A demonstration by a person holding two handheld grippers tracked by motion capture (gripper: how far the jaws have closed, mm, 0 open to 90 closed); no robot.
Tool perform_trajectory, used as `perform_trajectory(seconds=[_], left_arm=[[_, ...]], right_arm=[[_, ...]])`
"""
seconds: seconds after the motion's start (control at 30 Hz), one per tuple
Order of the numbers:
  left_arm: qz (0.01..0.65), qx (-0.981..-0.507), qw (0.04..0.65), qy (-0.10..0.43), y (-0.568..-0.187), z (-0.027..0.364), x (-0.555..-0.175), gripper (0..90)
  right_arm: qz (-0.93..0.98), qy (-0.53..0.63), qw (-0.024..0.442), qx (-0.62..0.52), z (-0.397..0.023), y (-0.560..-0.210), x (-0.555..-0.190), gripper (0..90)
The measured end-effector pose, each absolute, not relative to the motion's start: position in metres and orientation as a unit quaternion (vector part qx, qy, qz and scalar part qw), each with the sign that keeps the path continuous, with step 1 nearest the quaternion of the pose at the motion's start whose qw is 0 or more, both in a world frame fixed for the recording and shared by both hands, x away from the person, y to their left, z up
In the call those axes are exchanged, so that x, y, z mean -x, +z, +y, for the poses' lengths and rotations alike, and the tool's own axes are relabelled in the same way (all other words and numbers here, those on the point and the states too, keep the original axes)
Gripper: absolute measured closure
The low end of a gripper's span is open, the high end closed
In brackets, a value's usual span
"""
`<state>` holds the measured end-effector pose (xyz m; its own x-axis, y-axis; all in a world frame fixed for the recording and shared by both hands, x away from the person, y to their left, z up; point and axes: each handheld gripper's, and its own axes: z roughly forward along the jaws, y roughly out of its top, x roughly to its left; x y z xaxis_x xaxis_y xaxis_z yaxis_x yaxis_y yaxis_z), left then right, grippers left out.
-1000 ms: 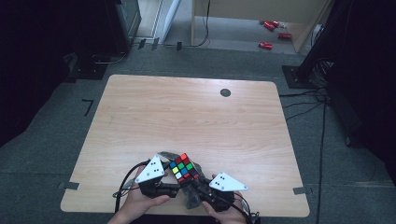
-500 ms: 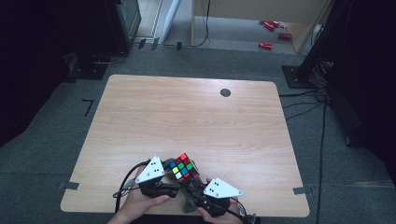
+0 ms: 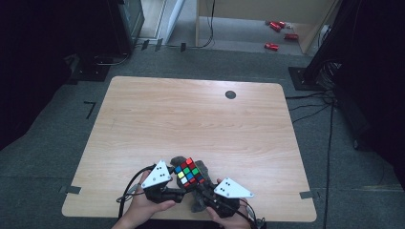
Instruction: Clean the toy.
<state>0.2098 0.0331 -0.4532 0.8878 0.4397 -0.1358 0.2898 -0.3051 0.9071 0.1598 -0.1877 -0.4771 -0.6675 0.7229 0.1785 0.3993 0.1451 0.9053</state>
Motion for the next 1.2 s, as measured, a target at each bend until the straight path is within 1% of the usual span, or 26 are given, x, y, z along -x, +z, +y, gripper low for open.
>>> perform_trajectory(seconds=[0.1,0.3,0.4,0.47,0.7,0.77,0.93,1.03,1.2], left_arm=[[0.229,-0.805,0.542,0.076,-0.453,0.035,-0.21,34.8],[0.24,-0.802,0.541,0.076,-0.454,0.042,-0.214,34.8],[0.239,-0.807,0.533,0.089,-0.456,0.042,-0.215,34.8],[0.24,-0.811,0.525,0.097,-0.458,0.041,-0.215,34.8],[0.236,-0.825,0.501,0.116,-0.464,0.035,-0.214,34.8],[0.235,-0.833,0.484,0.129,-0.467,0.032,-0.214,34.8],[0.24,-0.851,0.444,0.148,-0.477,0.023,-0.215,34.8],[0.233,-0.857,0.432,0.155,-0.48,0.016,-0.213,34.8],[0.226,-0.865,0.42,0.16,-0.484,0.008,-0.211,34.8]], right_arm=[[0.74,0.536,0.143,-0.38,-0.189,-0.477,-0.161,78.1],[0.711,0.528,0.175,-0.431,-0.212,-0.475,-0.171,78.1],[0.692,0.527,0.183,-0.458,-0.224,-0.473,-0.176,77.2],[0.687,0.527,0.187,-0.464,-0.229,-0.471,-0.177,73.6],[0.684,0.536,0.192,-0.456,-0.228,-0.463,-0.174,50.1],[0.682,0.54,0.195,-0.452,-0.227,-0.46,-0.172,45.5],[0.684,0.55,0.186,-0.441,-0.222,-0.454,-0.169,42.0],[0.695,0.547,0.176,-0.433,-0.216,-0.456,-0.168,41.1],[0.713,0.534,0.162,-0.423,-0.202,-0.462,-0.167,36.9]])
